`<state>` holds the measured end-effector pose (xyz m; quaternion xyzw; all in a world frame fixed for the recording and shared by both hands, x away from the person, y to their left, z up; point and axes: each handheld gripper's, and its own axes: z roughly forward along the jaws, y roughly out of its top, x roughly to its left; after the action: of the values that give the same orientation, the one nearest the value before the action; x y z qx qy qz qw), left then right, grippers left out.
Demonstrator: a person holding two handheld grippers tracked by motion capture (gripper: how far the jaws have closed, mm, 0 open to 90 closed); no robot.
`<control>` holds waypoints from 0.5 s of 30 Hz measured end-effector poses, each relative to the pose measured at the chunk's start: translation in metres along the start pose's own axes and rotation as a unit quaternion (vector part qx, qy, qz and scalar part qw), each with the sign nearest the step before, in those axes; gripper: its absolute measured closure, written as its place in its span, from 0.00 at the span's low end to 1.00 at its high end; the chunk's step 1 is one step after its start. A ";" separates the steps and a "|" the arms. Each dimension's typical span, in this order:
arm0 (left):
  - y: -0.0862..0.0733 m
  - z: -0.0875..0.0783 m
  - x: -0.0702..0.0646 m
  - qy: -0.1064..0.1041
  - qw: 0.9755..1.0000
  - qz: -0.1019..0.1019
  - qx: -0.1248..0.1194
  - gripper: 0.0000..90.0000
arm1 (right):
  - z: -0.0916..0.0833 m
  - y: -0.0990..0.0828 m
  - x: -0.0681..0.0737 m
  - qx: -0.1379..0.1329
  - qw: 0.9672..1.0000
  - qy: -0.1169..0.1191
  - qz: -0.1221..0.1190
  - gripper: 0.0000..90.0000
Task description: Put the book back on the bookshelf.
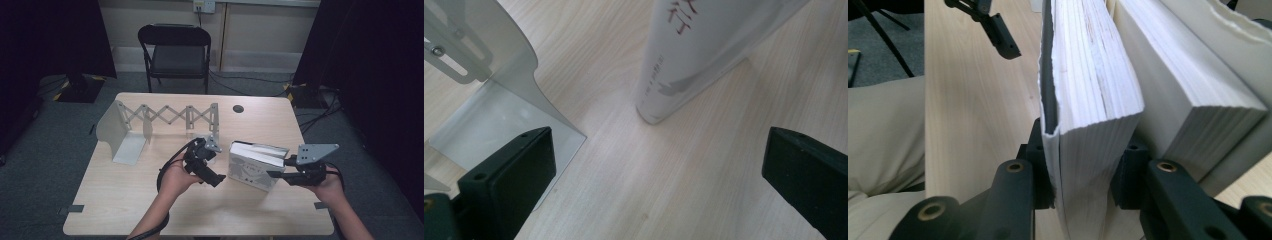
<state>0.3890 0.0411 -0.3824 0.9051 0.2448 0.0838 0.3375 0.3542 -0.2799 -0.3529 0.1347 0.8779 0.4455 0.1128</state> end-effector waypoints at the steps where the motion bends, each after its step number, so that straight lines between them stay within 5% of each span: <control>1: 0.000 -0.001 0.001 -0.003 1.000 -0.006 0.002 0.00 | 0.000 0.000 0.001 0.000 1.000 0.001 0.000 0.76; 3: 0.001 -0.002 0.002 -0.006 1.000 -0.020 -0.005 0.00 | 0.000 0.001 0.002 -0.002 1.000 0.003 0.000 0.76; 15: 0.007 -0.005 0.000 -0.017 1.000 -0.011 0.007 0.00 | -0.003 -0.002 0.006 -0.011 1.000 0.024 0.006 0.76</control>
<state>0.3902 0.0395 -0.3740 0.9060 0.2492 0.0631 0.3363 0.3476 -0.2812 -0.3539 0.1277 0.8746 0.4589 0.0905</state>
